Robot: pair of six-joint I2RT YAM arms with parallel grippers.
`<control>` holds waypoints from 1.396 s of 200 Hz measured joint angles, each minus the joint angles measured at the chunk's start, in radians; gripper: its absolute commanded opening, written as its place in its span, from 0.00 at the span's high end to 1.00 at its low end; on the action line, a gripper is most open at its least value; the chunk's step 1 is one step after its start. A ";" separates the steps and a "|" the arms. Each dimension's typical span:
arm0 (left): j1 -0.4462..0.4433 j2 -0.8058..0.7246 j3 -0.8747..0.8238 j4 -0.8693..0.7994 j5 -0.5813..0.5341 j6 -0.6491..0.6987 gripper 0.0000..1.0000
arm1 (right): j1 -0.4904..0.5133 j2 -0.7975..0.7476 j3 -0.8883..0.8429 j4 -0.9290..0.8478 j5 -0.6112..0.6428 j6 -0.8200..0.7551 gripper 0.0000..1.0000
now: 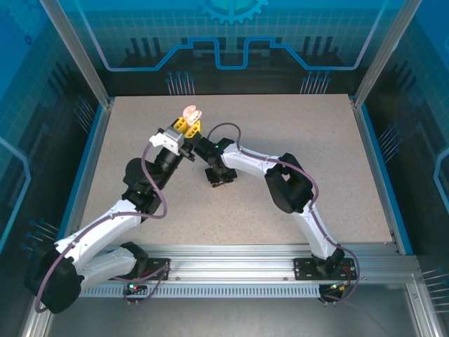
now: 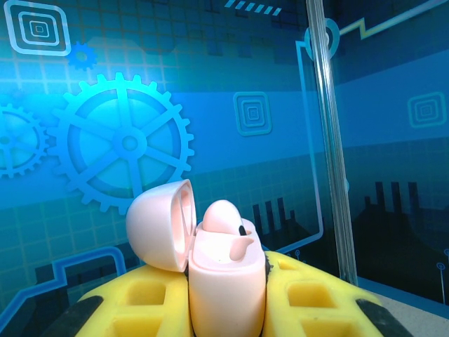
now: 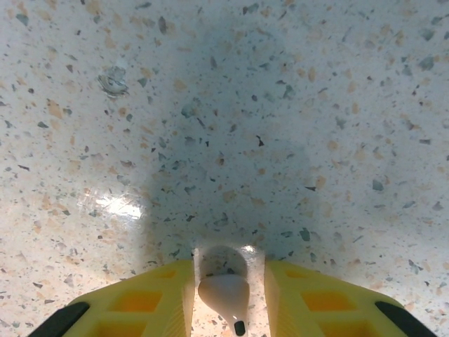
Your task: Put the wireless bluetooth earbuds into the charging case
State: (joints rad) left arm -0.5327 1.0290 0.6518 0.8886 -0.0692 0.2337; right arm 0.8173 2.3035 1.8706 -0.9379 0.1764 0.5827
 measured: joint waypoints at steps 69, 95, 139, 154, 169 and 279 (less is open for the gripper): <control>0.000 0.000 0.000 -0.001 0.007 0.000 1.00 | -0.002 -0.009 -0.015 0.022 -0.019 0.000 0.82; 0.000 0.000 0.000 -0.003 0.007 0.000 1.00 | -0.007 -0.034 -0.056 0.048 -0.027 0.003 0.82; 0.000 -0.005 0.002 -0.020 0.007 -0.017 1.00 | -0.015 -0.110 -0.160 0.068 -0.026 0.011 0.82; 0.000 -0.010 0.002 -0.027 0.007 -0.023 1.00 | -0.019 -0.151 -0.190 0.075 -0.025 0.015 0.83; 0.000 -0.015 0.002 -0.032 0.012 -0.026 1.00 | -0.024 -0.203 -0.219 0.087 -0.019 0.019 0.83; -0.050 -0.018 0.034 -0.077 0.131 0.030 1.00 | -0.160 -0.720 -0.309 0.117 0.045 -0.016 0.82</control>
State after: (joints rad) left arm -0.5827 1.0111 0.6853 0.8116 0.0620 0.2638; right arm 0.6575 1.5833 1.5620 -0.8204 0.2211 0.5663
